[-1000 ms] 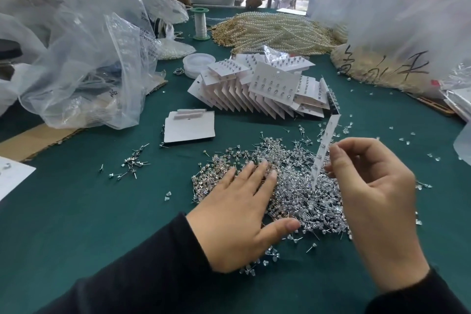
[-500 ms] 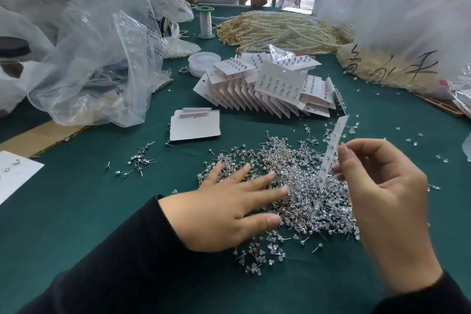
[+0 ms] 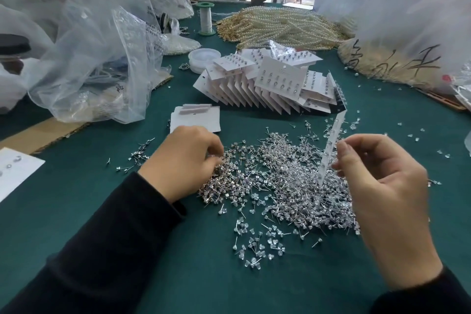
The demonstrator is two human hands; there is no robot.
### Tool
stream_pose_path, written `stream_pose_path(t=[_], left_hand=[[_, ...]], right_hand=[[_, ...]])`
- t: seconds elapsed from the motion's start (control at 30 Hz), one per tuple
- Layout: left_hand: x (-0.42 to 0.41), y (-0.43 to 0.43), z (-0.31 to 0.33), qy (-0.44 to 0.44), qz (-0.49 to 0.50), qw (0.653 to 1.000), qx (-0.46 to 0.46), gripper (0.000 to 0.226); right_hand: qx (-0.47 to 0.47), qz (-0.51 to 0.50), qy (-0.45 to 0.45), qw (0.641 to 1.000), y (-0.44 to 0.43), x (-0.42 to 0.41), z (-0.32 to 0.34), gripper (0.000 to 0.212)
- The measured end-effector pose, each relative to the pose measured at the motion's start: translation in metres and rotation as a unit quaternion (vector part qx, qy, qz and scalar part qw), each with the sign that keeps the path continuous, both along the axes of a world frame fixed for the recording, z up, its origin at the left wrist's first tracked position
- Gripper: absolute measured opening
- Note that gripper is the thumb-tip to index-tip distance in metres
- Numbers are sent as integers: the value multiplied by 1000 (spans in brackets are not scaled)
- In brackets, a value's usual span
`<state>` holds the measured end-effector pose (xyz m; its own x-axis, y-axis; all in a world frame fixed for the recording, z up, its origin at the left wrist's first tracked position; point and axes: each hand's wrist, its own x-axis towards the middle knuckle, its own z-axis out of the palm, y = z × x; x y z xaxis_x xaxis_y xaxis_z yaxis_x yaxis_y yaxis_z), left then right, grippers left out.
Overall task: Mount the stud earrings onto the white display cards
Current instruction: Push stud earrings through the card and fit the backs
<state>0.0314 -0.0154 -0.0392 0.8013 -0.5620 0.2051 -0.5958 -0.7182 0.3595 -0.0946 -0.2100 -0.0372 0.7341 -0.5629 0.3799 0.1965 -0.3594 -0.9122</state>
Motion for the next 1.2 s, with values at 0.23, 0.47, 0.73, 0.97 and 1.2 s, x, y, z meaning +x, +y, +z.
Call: stream_pose_path(t=[0.23, 0.47, 0.73, 0.97, 1.2], left_hand=[[-8, -38, -9, 30, -69, 994, -84, 20], [-7, -53, -18, 55, -58, 994, -73, 8], [-3, -47, -10, 56, -49, 987, -144, 8], [-29, -45, 16, 161, -87, 903, -388, 13], [-49, -56, 15, 31, -113, 903, -413, 6]], right_hand=[[4, 19, 1, 1000, 3, 0, 1, 13], [3, 10, -4, 1000, 1, 1, 0, 15], [83, 39, -7, 996, -2, 2, -1, 12], [438, 230, 20, 869, -1, 8, -4, 17], [487, 298, 28, 820, 11, 9, -4, 26]])
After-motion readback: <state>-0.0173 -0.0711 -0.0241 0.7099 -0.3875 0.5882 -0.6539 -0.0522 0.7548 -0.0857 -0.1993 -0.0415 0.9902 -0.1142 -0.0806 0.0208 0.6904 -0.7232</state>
